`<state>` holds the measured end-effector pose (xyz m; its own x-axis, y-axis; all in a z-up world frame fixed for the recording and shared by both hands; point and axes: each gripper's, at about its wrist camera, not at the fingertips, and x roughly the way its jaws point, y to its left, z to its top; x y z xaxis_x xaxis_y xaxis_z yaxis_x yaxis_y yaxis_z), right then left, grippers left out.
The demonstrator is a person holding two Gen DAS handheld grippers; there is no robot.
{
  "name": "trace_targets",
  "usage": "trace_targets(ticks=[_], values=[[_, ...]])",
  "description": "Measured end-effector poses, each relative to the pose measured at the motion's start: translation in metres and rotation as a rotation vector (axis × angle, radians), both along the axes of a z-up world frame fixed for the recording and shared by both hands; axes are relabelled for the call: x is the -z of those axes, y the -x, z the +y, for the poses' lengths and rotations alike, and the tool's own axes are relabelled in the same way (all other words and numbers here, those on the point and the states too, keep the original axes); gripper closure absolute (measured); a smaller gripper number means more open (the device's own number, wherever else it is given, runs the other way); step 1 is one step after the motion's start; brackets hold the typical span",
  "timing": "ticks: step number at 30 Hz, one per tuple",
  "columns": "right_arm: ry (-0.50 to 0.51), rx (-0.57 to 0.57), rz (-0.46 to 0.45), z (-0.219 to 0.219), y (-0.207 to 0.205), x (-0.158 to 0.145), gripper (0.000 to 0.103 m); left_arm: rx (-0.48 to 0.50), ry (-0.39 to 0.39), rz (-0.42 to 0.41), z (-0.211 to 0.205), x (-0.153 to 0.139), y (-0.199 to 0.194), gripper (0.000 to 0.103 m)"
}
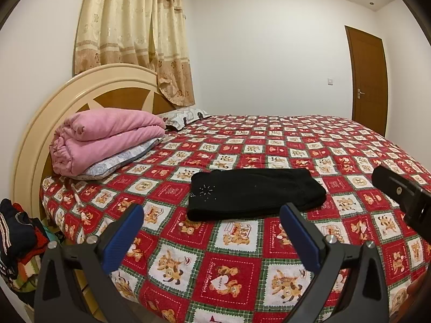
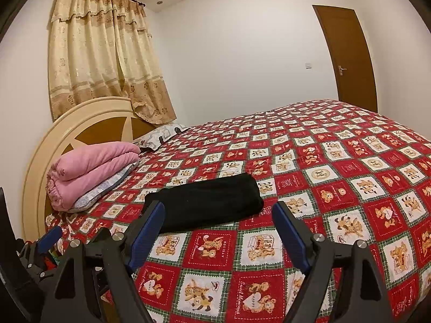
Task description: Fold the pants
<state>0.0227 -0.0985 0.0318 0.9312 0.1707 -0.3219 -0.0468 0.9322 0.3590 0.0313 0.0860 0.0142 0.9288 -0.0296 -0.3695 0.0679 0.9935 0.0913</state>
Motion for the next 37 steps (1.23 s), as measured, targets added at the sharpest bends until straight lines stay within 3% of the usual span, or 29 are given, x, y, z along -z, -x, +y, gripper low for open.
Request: trace_targets(ticks=[21,27,37], values=[[0.008,0.012,-0.001,-0.0025,0.0032,-0.0006,0.02,-0.025,-0.022,-0.009,0.0016,-0.0079,0.0014,0.0],[0.019,0.016,-0.007,-0.0004,0.0045,-0.0019,0.02,0.005,0.012,-0.019,0.0045,-0.0087,0.0033,0.0],[0.015,0.017,-0.004,0.0001,0.0042,-0.0014,0.019,-0.013,-0.034,-0.025,-0.0005,-0.0059,0.0033,0.0]])
